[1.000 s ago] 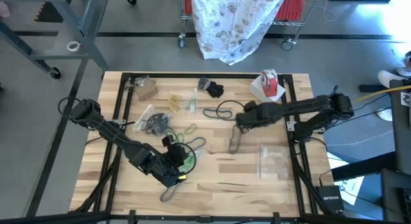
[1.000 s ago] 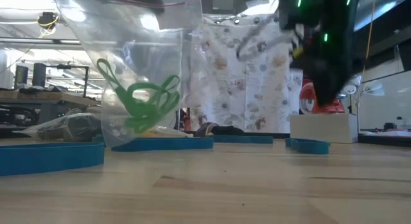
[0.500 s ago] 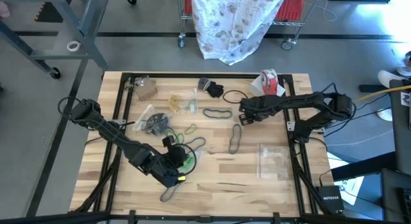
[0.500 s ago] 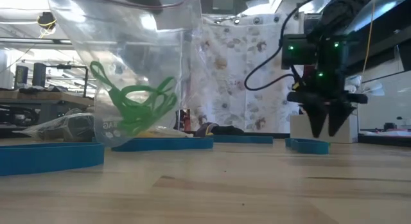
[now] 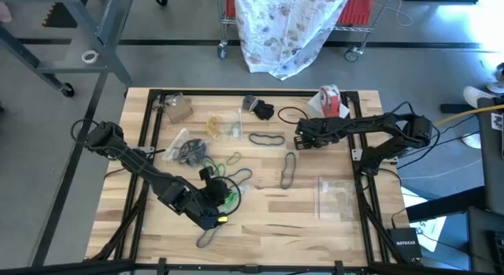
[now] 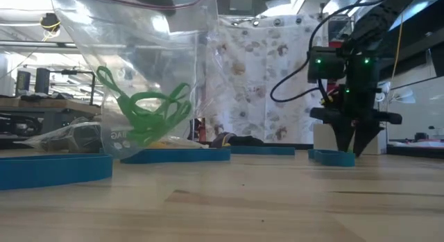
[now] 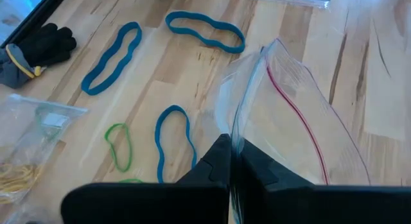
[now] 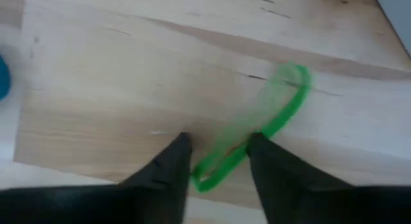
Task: Sort rubber bands
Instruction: Put the green rubber band into the transparent zip bag
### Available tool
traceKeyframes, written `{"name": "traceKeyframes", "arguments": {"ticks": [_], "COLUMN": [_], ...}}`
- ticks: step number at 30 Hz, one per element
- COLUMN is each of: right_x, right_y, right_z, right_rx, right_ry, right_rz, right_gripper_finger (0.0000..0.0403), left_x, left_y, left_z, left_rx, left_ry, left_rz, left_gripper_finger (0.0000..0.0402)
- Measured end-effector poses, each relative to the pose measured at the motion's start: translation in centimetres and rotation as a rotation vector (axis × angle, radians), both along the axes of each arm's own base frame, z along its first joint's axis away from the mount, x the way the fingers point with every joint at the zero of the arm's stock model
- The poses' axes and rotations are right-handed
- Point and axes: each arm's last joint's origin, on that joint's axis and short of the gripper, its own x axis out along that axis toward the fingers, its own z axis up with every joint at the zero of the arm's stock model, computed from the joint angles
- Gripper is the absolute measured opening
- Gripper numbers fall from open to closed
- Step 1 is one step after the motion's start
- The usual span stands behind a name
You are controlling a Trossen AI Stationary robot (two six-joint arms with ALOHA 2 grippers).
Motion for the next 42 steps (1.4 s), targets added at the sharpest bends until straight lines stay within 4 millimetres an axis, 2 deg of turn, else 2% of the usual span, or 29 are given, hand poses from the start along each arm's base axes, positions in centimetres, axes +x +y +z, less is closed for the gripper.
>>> {"name": "traceKeyframes", "arguments": {"ticks": [5, 7, 13, 19, 23, 27, 34, 39, 42], "right_x": [0.3, 0.5, 1.5, 3.9, 5.8, 7.6, 9.6, 10.7, 11.7], "right_y": [0.2, 0.5, 2.5, 6.5, 10.1, 14.4, 21.0, 23.5, 24.0], "right_z": [0.0, 0.0, 0.1, 1.7, 4.1, 7.6, 14.0, 16.1, 15.8], "right_rx": [-0.008, -0.023, -0.073, -0.051, -0.087, -0.163, -0.291, -0.382, -0.408], "right_ry": [-0.009, -0.001, -0.006, -0.1, -0.197, -0.335, -0.741, -1.016, -1.086], "right_rz": [0.065, 0.106, 0.206, 0.385, 0.494, 0.615, 0.885, 0.982, 1.0], "right_gripper_finger": [0.003, 0.0009, 0.0003, 0.0001, 0.0001, 0.0001, 0.0001, 0.0001, 0.0001], "left_x": [0.0, 0.0, 0.0, 0.0, 0.0, 0.0, 0.0, 0.0, 0.1], "left_y": [0.0, 0.0, 0.0, 0.0, 0.0, 0.0, 0.0, 0.0, 0.0], "left_z": [0.0, 0.0, 0.0, 0.0, 0.0, 0.0, 0.0, 0.0, 0.0], "left_rx": [0.0, -0.001, -0.001, -0.003, -0.002, -0.001, -0.001, -0.003, -0.01], "left_ry": [-0.001, -0.001, -0.001, -0.002, -0.002, -0.001, -0.001, -0.006, -0.012], "left_rz": [0.0, 0.001, 0.001, 0.002, 0.002, 0.001, 0.001, 0.001, 0.01], "left_gripper_finger": [0.0, 0.0, 0.0, 0.0, 0.0, 0.0, 0.0, 0.0, 0.0]}}
